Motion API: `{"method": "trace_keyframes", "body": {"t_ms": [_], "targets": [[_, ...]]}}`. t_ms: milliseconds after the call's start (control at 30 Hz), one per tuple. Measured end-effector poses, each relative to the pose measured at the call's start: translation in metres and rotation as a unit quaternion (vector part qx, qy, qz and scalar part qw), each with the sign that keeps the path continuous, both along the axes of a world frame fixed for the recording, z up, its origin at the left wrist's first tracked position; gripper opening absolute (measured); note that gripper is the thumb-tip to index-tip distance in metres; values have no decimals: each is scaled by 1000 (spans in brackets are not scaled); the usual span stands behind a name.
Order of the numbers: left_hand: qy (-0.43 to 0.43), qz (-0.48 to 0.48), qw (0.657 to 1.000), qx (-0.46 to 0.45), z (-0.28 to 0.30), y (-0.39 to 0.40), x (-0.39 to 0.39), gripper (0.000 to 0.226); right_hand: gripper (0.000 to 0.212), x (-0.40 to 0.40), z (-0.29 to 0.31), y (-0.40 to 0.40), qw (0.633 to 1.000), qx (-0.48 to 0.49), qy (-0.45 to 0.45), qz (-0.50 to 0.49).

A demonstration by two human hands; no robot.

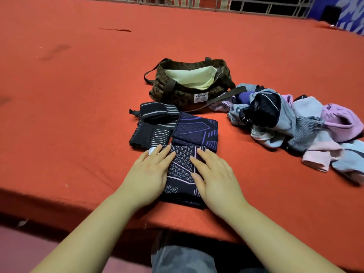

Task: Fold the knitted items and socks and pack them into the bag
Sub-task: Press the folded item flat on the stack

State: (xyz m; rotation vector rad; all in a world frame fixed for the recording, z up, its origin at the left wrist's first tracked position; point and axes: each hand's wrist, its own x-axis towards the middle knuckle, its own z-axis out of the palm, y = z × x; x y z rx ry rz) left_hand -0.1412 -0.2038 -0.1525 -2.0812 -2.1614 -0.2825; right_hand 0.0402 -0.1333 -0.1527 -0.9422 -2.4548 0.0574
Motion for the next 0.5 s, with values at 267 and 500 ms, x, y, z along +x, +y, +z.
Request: {"method": "trace_keyframes", "body": {"t_ms": [267,500], "targets": [[-54,-29,989,-132,1,-8,-14,104,68,9,-13,-6,991,-124,-42,37],[40,-19,985,-168,59,12,9,65,82,37,4,-1,976,-197,-65,61]]}}
